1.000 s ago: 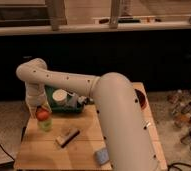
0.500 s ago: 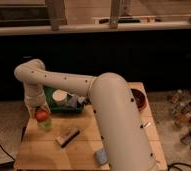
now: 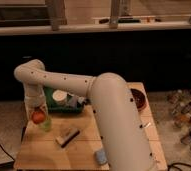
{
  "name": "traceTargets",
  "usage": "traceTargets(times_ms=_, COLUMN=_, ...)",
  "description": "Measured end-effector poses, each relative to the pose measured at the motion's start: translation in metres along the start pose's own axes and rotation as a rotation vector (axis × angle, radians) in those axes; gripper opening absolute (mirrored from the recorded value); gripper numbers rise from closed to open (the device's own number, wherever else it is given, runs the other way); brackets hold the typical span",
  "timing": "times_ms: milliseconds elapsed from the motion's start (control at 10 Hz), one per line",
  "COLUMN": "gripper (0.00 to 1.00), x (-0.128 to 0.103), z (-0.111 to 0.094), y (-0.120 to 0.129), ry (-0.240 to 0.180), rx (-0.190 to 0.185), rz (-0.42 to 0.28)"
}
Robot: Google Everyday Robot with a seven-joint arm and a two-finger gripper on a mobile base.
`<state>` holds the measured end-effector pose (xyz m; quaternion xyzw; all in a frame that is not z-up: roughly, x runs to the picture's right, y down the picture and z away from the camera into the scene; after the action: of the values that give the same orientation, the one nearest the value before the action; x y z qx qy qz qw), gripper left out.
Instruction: Place apple in plastic cup
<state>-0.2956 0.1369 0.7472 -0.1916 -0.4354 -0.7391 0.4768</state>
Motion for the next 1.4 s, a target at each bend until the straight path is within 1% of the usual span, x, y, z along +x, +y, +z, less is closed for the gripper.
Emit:
traceTargets(times_ms=700, gripper=0.8, x=0.0005, z=-0.0011, y=0.002, ry=-0.009, rx=-0.004, rz=-0.01)
traceTargets(times_ms=1400, gripper=0.8, x=0.0014, z=-0.0067, y=0.0051, ry=0.0, rx=-0.02, rz=-0.036)
